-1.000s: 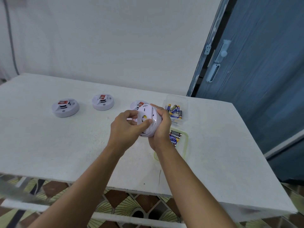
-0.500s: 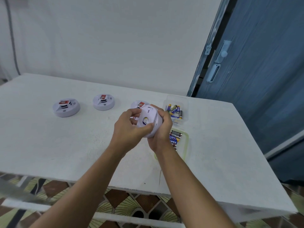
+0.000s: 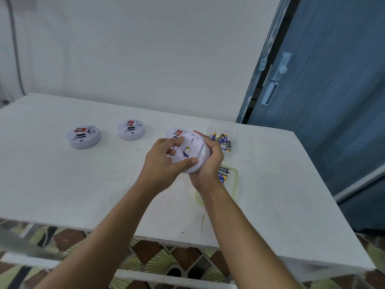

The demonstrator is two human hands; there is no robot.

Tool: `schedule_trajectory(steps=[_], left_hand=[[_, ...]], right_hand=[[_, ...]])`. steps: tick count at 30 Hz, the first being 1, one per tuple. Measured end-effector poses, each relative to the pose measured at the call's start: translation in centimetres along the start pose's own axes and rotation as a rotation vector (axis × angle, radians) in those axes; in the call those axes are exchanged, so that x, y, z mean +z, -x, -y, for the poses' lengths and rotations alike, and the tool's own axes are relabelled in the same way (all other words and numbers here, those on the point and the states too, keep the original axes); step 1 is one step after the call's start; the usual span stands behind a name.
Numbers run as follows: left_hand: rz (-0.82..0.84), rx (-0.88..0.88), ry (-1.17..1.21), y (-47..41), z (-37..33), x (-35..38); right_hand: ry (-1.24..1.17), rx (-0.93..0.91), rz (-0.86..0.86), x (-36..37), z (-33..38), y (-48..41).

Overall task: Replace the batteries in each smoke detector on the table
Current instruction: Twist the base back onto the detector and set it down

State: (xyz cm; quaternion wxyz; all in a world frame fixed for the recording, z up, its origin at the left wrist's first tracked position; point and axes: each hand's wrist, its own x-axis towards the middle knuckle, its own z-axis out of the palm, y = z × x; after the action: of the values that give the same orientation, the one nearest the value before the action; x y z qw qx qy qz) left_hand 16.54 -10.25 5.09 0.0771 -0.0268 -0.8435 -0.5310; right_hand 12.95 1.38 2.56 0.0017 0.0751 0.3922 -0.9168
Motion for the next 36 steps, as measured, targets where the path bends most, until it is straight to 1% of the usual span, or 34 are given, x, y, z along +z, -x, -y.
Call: schedule_trajectory(steps=[8,16,21,24,27,30,34,36], left_hand=[[0.012,0.025,-0.11,-0.1,-0.2,0.0],[-0.002,0.001,-0.088,0.0,0.1,0.1],[-0.001,0.032,-0.084,-0.1,0.5,0.1],[-0.005,0.033,-0.081,-0.3,0.9,0.1],[0.042,0.013,-0.107,-0.7,1.1,-0.5],[0.108,-0.023,-0.14,-1.4,1.3,-1.4],[0.16,-0.112,-0.077,-2.2,1.2,-2.0],[0.151,-0.137,-0.058,-2.4,1.2,-2.0]], right_hand=[[0.005,0.014,-0.005,-0.2,0.0,0.1],[0.011,0.012,-0.005,-0.2,-0.3,0.1],[-0.051,0.072,0.012,0.0,-0.1,0.1],[-0.027,0.13,0.031,-0.1,0.2,0.2],[0.042,0.201,0.015,-0.3,0.2,0.2],[0.082,0.223,-0.01,-0.5,0.0,0.0],[0.131,0.238,-0.01,-0.5,-0.4,-0.3],[0.151,0.233,-0.005,-0.3,-0.6,-0.4]])
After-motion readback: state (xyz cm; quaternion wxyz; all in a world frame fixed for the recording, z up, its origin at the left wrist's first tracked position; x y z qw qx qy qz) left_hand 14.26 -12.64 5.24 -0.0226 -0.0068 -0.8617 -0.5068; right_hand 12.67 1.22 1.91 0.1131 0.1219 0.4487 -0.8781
